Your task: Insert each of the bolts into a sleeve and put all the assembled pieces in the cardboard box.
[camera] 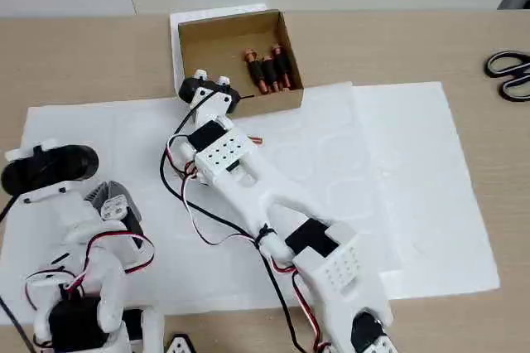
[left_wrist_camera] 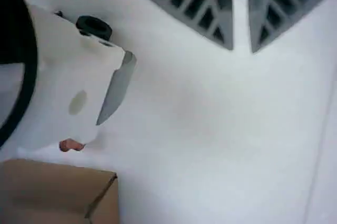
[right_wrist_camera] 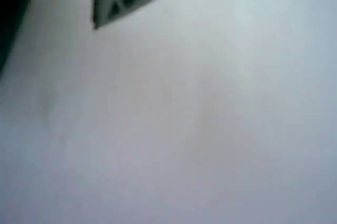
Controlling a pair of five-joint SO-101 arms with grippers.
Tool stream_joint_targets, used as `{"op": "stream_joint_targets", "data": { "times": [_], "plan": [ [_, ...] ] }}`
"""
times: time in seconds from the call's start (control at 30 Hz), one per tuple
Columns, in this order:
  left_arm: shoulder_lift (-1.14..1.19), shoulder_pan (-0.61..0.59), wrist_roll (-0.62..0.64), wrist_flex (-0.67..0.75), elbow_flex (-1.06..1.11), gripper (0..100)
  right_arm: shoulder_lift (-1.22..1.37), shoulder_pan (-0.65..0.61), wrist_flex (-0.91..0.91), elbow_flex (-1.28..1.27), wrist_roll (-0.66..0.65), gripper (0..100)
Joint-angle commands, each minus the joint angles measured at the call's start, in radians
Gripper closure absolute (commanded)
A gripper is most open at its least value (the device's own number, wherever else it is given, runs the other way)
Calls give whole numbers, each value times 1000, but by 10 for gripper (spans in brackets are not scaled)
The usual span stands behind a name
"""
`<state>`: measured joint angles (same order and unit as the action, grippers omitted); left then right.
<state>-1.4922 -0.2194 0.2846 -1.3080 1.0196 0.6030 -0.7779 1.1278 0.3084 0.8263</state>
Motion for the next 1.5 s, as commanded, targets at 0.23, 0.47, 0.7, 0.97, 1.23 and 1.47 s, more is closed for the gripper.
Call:
{"op": "stream_joint_targets", "data": {
  "times": [0.23,0.47,0.7,0.97,1.23,1.47],
  "plan": [
    [-5,-3,9,26,-10,991,16,96,-22,21,-14,789],
    [-5,-3,9,21,-24,991,73,119,-19,21,-14,879],
    [-5,-3,9,18,-31,991,85,119,-16,21,-14,884],
    [-5,-3,9,18,-27,991,65,120,82,21,-11,940],
    [-5,-3,9,18,-25,991,-94,117,194,21,-12,995],
    [-5,-3,34,52,-24,991,-245,120,286,20,-43,993]
  ]
}}
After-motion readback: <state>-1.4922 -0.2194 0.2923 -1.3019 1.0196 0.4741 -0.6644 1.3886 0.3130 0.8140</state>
